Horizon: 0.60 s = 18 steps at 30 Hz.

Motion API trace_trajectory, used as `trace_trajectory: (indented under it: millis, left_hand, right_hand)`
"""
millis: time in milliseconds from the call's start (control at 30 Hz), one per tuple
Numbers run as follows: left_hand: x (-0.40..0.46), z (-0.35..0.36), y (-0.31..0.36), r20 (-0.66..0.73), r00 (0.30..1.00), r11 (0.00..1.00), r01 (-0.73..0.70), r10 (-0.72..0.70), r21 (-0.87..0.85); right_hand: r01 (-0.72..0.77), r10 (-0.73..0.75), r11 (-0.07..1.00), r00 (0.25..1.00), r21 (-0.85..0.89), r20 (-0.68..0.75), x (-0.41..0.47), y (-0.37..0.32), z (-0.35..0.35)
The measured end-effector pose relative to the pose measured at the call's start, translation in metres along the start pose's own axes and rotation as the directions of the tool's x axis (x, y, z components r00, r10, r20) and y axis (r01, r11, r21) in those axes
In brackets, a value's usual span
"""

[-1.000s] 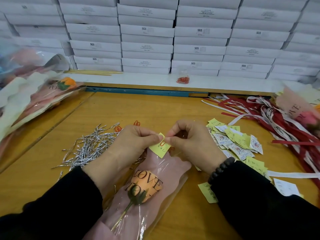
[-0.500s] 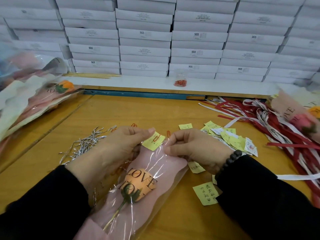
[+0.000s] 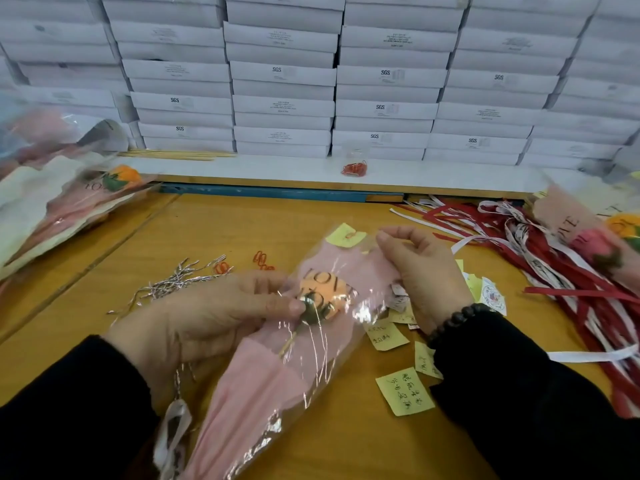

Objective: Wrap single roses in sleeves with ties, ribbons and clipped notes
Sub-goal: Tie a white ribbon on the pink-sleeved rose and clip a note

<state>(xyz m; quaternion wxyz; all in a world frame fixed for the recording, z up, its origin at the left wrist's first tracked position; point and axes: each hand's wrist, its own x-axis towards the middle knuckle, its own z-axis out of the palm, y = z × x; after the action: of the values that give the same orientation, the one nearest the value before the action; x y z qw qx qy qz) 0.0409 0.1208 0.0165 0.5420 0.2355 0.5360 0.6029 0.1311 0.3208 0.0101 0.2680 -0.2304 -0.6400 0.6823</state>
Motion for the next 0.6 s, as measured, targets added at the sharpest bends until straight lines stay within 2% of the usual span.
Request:
trace_trajectory:
  millis: [67,133,233,300,367,400,433,467,500,533,600]
  left_hand:
    - [0.004,0.002,0.001,-0.179,0.983,0.998,-0.056,0.050,-0.032]
    - [0.007,0.003,0.002,-0.320,0.942,0.994,-0.105,0.097,-0.007]
    - [0.006,0.001,0.006,-0.425,0.889,0.984,-0.175,0.170,0.028]
    - [0.006,-0.004,0.008,-0.516,0.830,0.974,-0.225,0.211,0.036]
    - [0.007,-0.008,0.008,-0.588,0.769,0.956,-0.291,0.251,0.027]
    - [0.008,-0.010,0.008,-0.611,0.743,0.945,-0.325,0.273,0.026]
    - [0.009,-0.012,0.008,-0.634,0.716,0.932,-0.360,0.293,0.024]
    - [0.011,-0.014,0.007,-0.662,0.681,0.916,-0.401,0.311,0.018]
    - [0.012,-0.015,0.006,-0.696,0.640,0.897,-0.441,0.325,0.014]
    - [0.013,-0.016,0.006,-0.731,0.595,0.880,-0.474,0.336,0.019]
    - [0.014,-0.016,0.005,-0.784,0.514,0.853,-0.521,0.349,0.038]
  right_hand:
    - [0.105,-0.127,0.972,0.988,-0.212,-0.092,0.002,0.001,0.000]
    - [0.237,-0.313,0.882,0.941,-0.407,-0.131,0.002,0.000,0.000]
    - [0.369,-0.465,0.809,0.878,-0.457,-0.114,-0.008,-0.008,0.008]
    - [0.413,-0.491,0.798,0.868,-0.439,-0.077,-0.017,-0.014,0.014]
    - [0.367,-0.373,0.848,0.926,-0.382,0.060,-0.028,-0.021,0.021]
    - [0.289,-0.234,0.889,0.954,-0.355,0.189,-0.034,-0.025,0.025]
    - [0.196,-0.068,0.908,0.940,-0.369,0.334,-0.041,-0.028,0.029]
    - [0.142,0.082,0.889,0.886,-0.436,0.456,-0.048,-0.030,0.033]
    - [0.152,0.178,0.844,0.825,-0.514,0.536,-0.054,-0.030,0.036]
    - [0.206,0.211,0.797,0.785,-0.567,0.582,-0.059,-0.029,0.040]
    - [0.331,0.168,0.723,0.767,-0.606,0.619,-0.065,-0.028,0.046]
